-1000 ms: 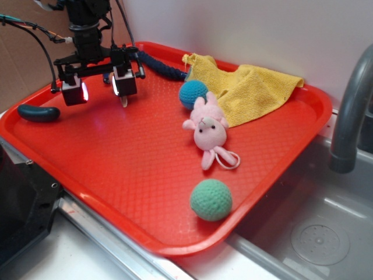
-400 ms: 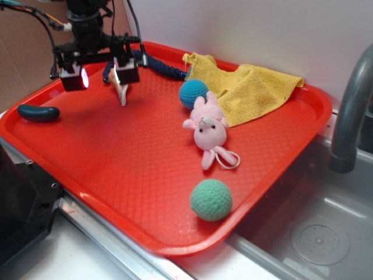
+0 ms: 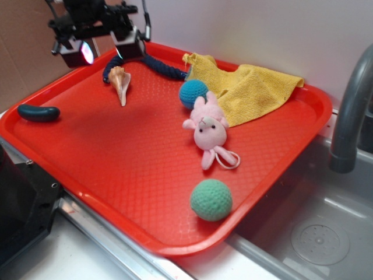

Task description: Grab the shell.

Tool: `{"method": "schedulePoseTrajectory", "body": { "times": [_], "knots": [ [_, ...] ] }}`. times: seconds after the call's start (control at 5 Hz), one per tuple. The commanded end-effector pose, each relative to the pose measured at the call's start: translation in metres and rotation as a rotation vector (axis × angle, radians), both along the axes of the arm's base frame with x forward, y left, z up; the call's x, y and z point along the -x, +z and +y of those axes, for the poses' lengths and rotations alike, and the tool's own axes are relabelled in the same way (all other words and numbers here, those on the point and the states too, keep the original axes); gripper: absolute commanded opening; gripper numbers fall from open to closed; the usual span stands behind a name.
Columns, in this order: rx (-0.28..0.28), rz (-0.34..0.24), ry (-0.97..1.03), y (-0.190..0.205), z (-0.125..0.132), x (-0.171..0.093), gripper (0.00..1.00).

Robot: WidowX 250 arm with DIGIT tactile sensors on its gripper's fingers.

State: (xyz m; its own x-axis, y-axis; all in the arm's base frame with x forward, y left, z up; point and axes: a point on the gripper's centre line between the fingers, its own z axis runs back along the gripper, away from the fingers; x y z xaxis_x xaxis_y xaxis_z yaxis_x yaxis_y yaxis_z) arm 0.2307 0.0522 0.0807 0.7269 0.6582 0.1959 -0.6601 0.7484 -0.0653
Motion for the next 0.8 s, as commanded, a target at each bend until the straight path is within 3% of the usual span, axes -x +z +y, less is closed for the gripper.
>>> {"method": "schedulePoseTrajectory", "body": {
  "times": [0.0,0.4,0.6],
  "knots": [
    [-0.037,-0.052,-0.024,0.004,0.026,-0.005,1.00],
    [-0.037,-0.052,-0.024,0.004,0.026,-0.005,1.00],
    [-0.099,-0.014,0.028,-0.014,0.050,0.000,1.00]
  ]
}}
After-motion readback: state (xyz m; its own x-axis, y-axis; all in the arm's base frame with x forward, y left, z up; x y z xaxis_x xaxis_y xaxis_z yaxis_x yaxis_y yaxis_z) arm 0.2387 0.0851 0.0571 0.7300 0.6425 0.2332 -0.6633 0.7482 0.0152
